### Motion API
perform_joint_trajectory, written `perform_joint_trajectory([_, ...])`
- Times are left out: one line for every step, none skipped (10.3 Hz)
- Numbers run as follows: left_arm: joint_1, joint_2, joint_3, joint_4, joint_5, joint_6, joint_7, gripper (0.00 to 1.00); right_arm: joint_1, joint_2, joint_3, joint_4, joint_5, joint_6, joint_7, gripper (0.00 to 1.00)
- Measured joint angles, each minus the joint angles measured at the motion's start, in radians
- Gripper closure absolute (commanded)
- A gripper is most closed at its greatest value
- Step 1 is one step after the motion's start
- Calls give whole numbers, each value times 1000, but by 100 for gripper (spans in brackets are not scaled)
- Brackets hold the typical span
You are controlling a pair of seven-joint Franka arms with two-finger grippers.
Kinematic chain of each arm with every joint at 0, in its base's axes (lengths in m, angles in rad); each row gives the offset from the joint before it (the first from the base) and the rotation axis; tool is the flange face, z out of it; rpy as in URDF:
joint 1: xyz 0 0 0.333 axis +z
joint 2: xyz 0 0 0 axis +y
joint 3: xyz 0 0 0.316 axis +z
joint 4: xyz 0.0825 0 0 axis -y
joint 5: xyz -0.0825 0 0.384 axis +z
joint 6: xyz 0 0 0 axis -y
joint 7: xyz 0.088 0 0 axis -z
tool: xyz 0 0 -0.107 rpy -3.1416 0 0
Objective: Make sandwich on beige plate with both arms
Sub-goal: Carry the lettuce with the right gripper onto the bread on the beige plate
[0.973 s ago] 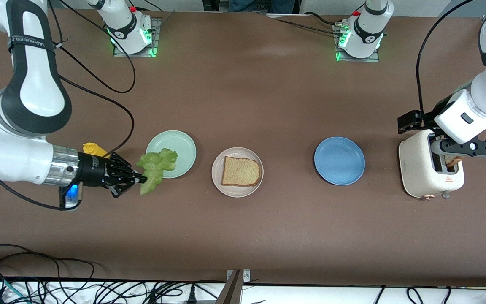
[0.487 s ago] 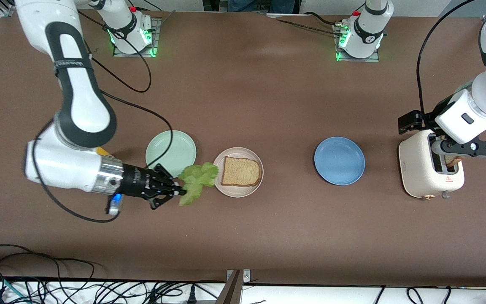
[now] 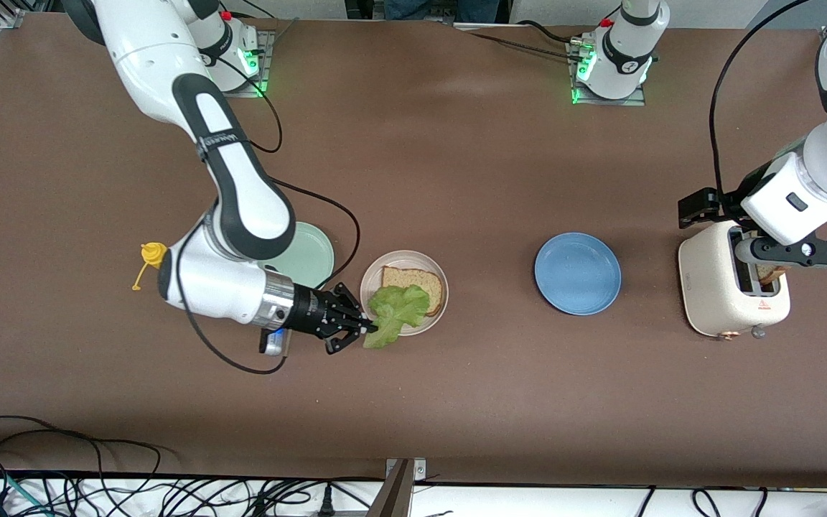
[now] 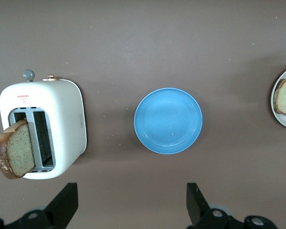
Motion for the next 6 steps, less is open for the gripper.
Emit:
perform_joint_trajectory([0, 0, 0, 0, 0, 0, 0, 0, 1, 9, 0, -17, 0, -1, -1, 100])
perform_joint_trajectory([0, 0, 0, 0, 0, 0, 0, 0, 4, 13, 0, -36, 0, -1, -2, 100])
perform_joint_trajectory([0, 0, 0, 0, 0, 0, 0, 0, 6, 14, 0, -56, 0, -1, -5, 100])
perform_joint_trajectory([0, 0, 0, 0, 0, 0, 0, 0, 9, 14, -1, -65, 0, -1, -6, 100])
perform_joint_trajectory([0, 0, 0, 0, 0, 0, 0, 0, 12, 14, -1, -68, 0, -1, -6, 100])
perform_joint_trajectory([0, 0, 0, 0, 0, 0, 0, 0, 18, 13, -1, -71, 0, -1, -6, 100])
